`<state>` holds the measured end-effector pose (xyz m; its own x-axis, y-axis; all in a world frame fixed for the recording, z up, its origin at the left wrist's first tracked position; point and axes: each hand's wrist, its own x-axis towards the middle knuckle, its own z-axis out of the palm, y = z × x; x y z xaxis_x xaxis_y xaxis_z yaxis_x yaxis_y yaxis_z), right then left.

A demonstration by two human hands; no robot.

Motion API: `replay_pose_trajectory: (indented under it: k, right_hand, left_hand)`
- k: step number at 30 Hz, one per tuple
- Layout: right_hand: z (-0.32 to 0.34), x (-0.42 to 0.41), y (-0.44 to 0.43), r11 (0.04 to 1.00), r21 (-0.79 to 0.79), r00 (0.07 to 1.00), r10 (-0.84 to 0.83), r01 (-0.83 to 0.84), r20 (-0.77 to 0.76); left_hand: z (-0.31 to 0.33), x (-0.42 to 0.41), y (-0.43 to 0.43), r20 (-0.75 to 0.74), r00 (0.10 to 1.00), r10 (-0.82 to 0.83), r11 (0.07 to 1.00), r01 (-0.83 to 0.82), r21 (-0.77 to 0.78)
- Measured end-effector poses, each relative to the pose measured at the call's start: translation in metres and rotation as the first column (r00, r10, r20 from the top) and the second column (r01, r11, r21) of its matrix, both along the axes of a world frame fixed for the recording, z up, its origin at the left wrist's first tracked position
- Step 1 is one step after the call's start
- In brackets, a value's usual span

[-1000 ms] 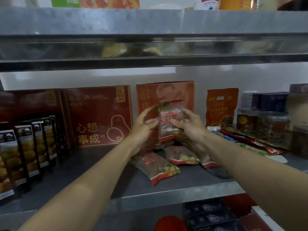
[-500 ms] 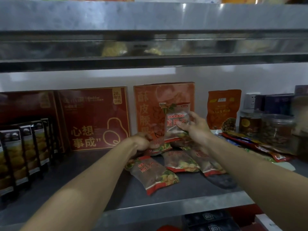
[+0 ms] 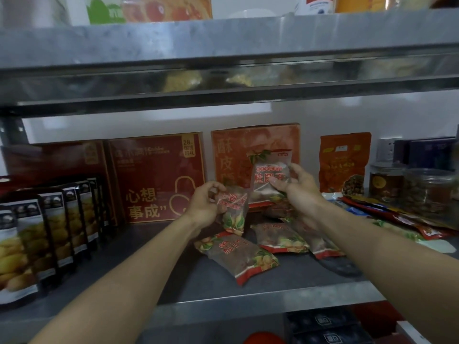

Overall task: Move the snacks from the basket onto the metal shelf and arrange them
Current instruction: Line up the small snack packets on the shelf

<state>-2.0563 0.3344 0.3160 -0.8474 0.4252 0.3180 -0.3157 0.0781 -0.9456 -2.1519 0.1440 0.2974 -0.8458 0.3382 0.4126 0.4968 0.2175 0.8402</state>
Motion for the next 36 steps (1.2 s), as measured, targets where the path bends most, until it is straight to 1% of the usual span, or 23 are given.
replay_pose_trajectory:
  k: [2, 4, 7, 10, 12, 15, 17, 19, 21, 22, 24, 26, 28, 30, 31, 32, 33, 36]
  right_hand:
    - [0.001, -0.001, -0.007, 0.999, -0.020, 0.999, 0.035, -0.035, -0.003]
    - [0.004, -0.002, -0.016, 0.998, 0.002, 0.998, 0.067, -0.067, -0.003]
    - [0.006, -0.003, -0.031, 0.988, -0.011, 0.988, 0.153, -0.153, 0.001]
    - [0.007, -0.001, -0.040, 0.958, -0.063, 0.960, 0.279, -0.278, 0.000]
    - [0.006, 0.002, -0.043, 0.919, -0.141, 0.929, 0.371, -0.367, -0.003]
    - [0.007, 0.009, -0.044, 0.848, -0.196, 0.863, 0.505, -0.492, 0.017]
    - [0.007, 0.011, -0.047, 0.822, -0.198, 0.835, 0.549, -0.533, 0.031]
    - [0.005, 0.009, -0.052, 0.824, -0.243, 0.850, 0.526, -0.512, -0.009]
    - [0.004, 0.005, -0.058, 0.836, -0.298, 0.884, 0.461, -0.461, -0.073]
    - [0.004, 0.003, -0.060, 0.842, -0.325, 0.901, 0.420, -0.431, -0.106]
    - [0.005, -0.002, -0.063, 0.848, -0.377, 0.928, 0.332, -0.372, -0.168]
    - [0.006, -0.005, -0.065, 0.855, -0.387, 0.937, 0.292, -0.345, -0.191]
    - [0.004, -0.002, -0.068, 0.868, -0.331, 0.929, 0.336, -0.369, -0.154]
    - [0.002, 0.001, -0.071, 0.875, -0.265, 0.914, 0.393, -0.404, -0.097]
    - [0.001, 0.002, -0.071, 0.878, -0.251, 0.913, 0.399, -0.406, -0.081]
    - [0.001, 0.003, -0.070, 0.884, -0.247, 0.917, 0.391, -0.398, -0.078]
    - [0.002, 0.003, -0.067, 0.892, -0.249, 0.926, 0.369, -0.377, -0.081]
    - [0.006, 0.006, -0.057, 0.914, -0.279, 0.956, 0.280, -0.294, -0.090]
  left_hand:
    - [0.007, 0.004, -0.010, -0.077, 0.997, 0.015, 0.999, -0.011, 0.049]
    - [0.018, 0.009, -0.021, -0.131, 0.991, 0.005, 0.996, 0.007, 0.089]
    - [0.030, 0.013, -0.035, -0.151, 0.988, -0.033, 0.994, 0.047, 0.094]
    - [0.035, 0.014, -0.048, -0.114, 0.991, -0.072, 0.991, 0.083, 0.101]
    - [0.037, 0.015, -0.054, -0.086, 0.993, -0.079, 0.987, 0.090, 0.134]
    - [0.039, 0.020, -0.057, -0.036, 0.997, -0.072, 0.971, 0.078, 0.225]
    - [0.037, 0.021, -0.052, 0.012, 1.000, -0.016, 0.948, 0.012, 0.319]
    - [0.033, 0.018, -0.044, 0.076, 0.993, 0.089, 0.913, -0.112, 0.392]
    - [0.028, 0.017, -0.037, 0.166, 0.970, 0.175, 0.898, -0.227, 0.378]
    - [0.025, 0.017, -0.034, 0.226, 0.959, 0.171, 0.900, -0.245, 0.361]
    - [0.021, 0.024, -0.032, 0.365, 0.928, 0.070, 0.912, -0.208, 0.353]
    - [0.019, 0.030, -0.030, 0.457, 0.885, -0.087, 0.909, -0.117, 0.401]
    - [0.020, 0.035, -0.026, 0.459, 0.860, -0.223, 0.836, -0.073, 0.544]
    - [0.024, 0.038, -0.023, 0.422, 0.874, -0.241, 0.755, -0.104, 0.647]
    - [0.026, 0.039, -0.023, 0.402, 0.889, -0.219, 0.738, -0.119, 0.665]
    - [0.028, 0.040, -0.024, 0.380, 0.905, -0.192, 0.737, -0.122, 0.665]
    - [0.028, 0.038, -0.027, 0.353, 0.924, -0.147, 0.756, -0.125, 0.642]
    - [0.027, 0.034, -0.041, 0.246, 0.967, 0.062, 0.843, -0.182, 0.505]
